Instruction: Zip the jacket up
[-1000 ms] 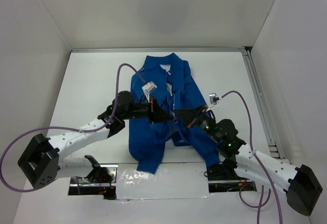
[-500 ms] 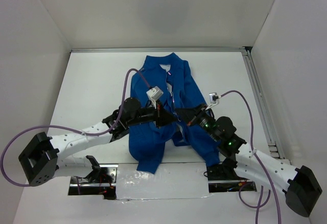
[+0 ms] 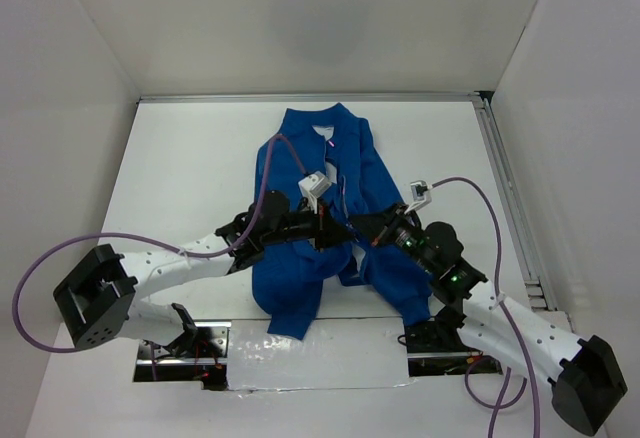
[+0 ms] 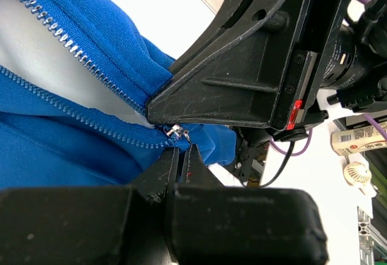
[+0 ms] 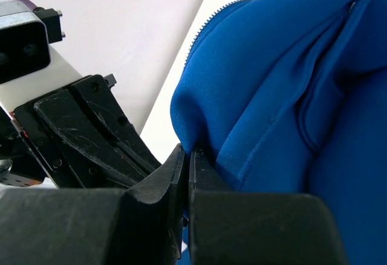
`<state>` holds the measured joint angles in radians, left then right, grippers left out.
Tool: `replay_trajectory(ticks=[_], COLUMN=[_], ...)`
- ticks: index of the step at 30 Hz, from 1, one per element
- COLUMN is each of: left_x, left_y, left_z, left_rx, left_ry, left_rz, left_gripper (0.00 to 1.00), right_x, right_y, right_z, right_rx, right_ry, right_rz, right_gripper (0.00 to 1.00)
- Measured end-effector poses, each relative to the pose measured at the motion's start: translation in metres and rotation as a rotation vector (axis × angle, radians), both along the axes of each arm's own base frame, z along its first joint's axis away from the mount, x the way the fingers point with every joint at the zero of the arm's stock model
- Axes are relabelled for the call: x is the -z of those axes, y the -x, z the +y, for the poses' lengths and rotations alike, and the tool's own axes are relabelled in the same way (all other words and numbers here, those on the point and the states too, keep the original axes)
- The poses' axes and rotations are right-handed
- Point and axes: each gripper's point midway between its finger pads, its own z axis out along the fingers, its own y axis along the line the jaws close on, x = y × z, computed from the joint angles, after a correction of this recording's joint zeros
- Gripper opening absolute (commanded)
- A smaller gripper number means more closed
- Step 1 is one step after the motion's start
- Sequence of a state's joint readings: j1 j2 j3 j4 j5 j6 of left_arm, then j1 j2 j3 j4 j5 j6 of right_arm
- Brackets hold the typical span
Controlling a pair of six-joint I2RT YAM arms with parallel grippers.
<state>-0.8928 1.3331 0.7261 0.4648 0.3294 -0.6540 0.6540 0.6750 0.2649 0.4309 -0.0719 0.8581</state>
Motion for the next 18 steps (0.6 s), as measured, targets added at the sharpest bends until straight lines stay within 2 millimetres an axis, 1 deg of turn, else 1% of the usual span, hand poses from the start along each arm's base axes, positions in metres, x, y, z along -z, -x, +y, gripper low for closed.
replay_trajectory(ticks=[12, 18], left_x=[-0.001, 0.008], left_y=[0.003, 0.005], left_z=[-0.004, -0.008], left_rx=[0.000, 0.005], left_ry=[0.001, -0.018], left_rz=[0.000, 0.015], left_gripper=[0.00, 0.00], right_x=[-0.002, 0.003], right_y=[0.002, 0.002], right_z=[-0.002, -0.002], right_rx=[-0.054, -0.059], right_ry=[0.000, 0.017], right_rz=[0.026, 0.049], right_gripper=[0.00, 0.00])
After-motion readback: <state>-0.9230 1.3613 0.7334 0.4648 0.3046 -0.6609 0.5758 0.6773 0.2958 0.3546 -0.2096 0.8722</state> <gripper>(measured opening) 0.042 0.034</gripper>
